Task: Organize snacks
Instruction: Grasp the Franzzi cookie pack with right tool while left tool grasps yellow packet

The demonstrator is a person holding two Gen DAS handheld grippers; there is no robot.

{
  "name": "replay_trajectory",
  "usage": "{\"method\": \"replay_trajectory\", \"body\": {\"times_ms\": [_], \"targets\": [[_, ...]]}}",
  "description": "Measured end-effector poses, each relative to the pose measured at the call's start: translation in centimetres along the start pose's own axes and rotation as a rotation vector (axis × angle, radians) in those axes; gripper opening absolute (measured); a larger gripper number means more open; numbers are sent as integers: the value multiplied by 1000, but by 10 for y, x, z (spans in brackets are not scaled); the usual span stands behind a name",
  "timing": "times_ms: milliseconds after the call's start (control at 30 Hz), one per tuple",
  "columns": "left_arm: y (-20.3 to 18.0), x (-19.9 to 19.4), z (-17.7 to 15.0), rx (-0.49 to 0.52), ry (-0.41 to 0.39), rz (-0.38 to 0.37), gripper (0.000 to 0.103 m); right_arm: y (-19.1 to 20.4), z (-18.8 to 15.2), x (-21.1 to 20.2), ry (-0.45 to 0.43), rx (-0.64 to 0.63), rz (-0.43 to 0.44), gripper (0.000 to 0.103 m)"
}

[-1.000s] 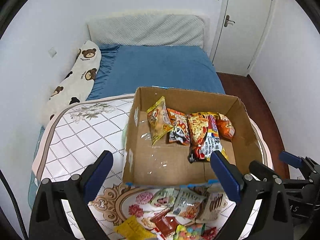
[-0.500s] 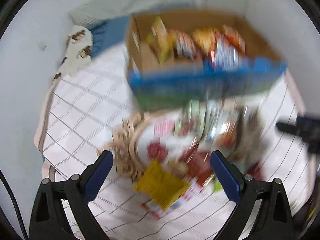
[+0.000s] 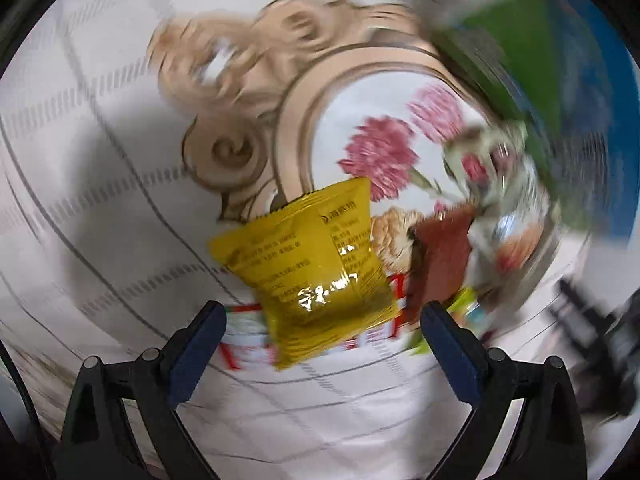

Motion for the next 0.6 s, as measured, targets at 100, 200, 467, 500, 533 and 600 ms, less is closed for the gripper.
{"method": "replay_trajectory", "body": {"times_ms": [100, 200, 467, 500, 533, 600], "targets": [[-1, 5, 8, -58, -15, -21, 99, 2, 6, 13, 10, 19, 8, 94], [-11, 5, 18, -2, -62, 41, 77, 4, 13, 24, 12, 18, -8, 84], [-64, 11, 27, 408, -221, 317, 57, -5, 1, 41, 67, -20, -53, 62], [-66, 14, 27, 427, -222, 332, 57, -5, -5, 42, 80, -35, -54, 62], [-66, 18, 27, 435, -215, 342, 59, -6, -9, 42, 93, -51, -59, 62], [-65, 26, 28, 416, -191, 334, 62, -8, -17, 45, 113, -74, -70, 62]]}}
Point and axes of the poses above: each gripper's, at about its wrist camera, not at the fingertips, and x roughly the way its jaws point, y to its left, z to its top, the point moved 10 cm from there along x, roughly the way its jaws point, and after that the axes turned 5 degrees about -x, right-handed, at the moved point
